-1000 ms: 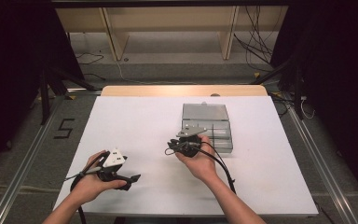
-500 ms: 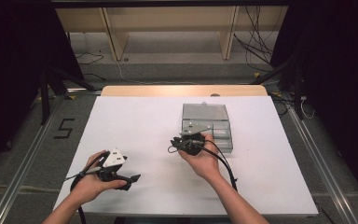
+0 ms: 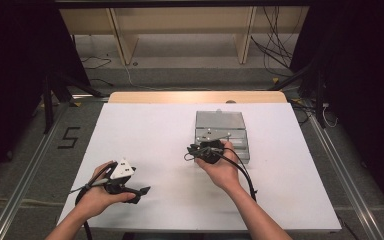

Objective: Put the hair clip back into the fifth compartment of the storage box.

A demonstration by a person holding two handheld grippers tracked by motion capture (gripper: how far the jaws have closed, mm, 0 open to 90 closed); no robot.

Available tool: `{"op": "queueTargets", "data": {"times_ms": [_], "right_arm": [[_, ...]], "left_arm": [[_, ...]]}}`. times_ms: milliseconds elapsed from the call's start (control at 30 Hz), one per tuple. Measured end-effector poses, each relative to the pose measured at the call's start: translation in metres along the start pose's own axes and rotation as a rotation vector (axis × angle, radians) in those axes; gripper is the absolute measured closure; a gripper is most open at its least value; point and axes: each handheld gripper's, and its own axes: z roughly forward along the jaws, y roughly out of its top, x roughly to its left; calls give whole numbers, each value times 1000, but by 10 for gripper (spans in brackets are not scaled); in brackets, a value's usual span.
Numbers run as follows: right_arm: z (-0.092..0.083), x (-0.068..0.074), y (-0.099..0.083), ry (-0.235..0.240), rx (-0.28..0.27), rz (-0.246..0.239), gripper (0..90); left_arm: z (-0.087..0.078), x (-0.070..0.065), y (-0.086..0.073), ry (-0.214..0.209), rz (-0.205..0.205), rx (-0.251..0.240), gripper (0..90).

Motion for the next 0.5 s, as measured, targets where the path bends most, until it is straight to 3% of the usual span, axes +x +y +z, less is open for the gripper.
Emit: {"op": "queueTargets", "data": {"times_ms": [500], "right_arm": [[-8,-12,1,-29,0,10,806]], "left_arm": [[0,0,0,2,3,1,160]]}}
